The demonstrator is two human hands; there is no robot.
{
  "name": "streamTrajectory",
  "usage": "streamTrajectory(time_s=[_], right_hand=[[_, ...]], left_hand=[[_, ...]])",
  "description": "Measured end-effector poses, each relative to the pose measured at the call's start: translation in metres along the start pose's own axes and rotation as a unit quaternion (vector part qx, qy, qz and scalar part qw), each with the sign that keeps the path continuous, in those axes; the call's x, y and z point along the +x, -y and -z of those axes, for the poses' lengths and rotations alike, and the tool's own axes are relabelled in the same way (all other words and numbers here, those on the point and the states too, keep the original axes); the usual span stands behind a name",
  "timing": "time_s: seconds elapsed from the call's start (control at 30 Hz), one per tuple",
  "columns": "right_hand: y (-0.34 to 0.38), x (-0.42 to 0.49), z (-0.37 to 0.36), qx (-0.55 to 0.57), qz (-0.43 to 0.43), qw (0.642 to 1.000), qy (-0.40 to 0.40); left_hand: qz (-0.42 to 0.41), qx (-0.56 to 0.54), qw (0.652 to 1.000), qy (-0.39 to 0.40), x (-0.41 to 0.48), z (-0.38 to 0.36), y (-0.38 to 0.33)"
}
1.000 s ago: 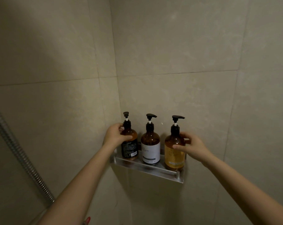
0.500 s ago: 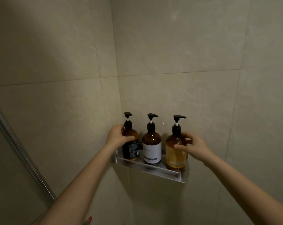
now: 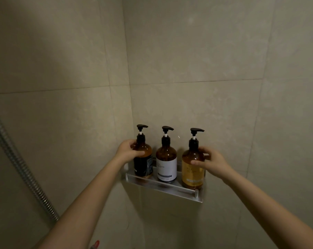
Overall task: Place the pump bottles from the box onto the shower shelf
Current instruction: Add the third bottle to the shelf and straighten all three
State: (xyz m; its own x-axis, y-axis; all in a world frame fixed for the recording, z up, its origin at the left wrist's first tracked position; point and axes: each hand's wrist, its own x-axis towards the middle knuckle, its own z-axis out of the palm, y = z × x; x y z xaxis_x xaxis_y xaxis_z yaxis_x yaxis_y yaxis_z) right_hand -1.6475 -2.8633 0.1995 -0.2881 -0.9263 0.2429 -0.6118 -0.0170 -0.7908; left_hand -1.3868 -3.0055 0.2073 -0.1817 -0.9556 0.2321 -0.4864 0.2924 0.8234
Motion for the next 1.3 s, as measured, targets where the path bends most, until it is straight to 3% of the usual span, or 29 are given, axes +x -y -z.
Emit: streamTrajectory(time_s=[0.2, 0.37, 0.67, 0.9, 1.13, 1.3], right_hand=[[0.000, 0.000, -0.001, -0.003, -0.001, 1.000, -0.004], [0.000, 0.000, -0.001, 0.001, -0.003, 1.000, -0.005], [-0.002, 0.001, -0.002, 0.003, 0.001, 1.000, -0.007], [-0.003, 0.001, -0.002, 0.008, 0.000, 1.000, -0.010], [-0.004, 0.001, -0.002, 0.012, 0.008, 1.000, -0.005], [-0.003, 0.002, 0.000, 0.010, 0.008, 1.000, -0.003]], left_hand=[[-0.019, 0.051, 0.997, -0.054, -0.003, -0.006, 0.004], [0.017, -0.005, 1.000, -0.025, 0.000, -0.009, 0.003], [-0.024, 0.066, 0.995, -0.072, -0.008, -0.011, 0.001], [0.004, 0.035, 0.999, -0.016, 0.003, -0.006, -0.006], [-0.027, 0.075, 0.995, -0.055, 0.000, -0.004, 0.002], [-0.036, 0.087, 0.995, -0.041, -0.002, -0.001, 0.002]])
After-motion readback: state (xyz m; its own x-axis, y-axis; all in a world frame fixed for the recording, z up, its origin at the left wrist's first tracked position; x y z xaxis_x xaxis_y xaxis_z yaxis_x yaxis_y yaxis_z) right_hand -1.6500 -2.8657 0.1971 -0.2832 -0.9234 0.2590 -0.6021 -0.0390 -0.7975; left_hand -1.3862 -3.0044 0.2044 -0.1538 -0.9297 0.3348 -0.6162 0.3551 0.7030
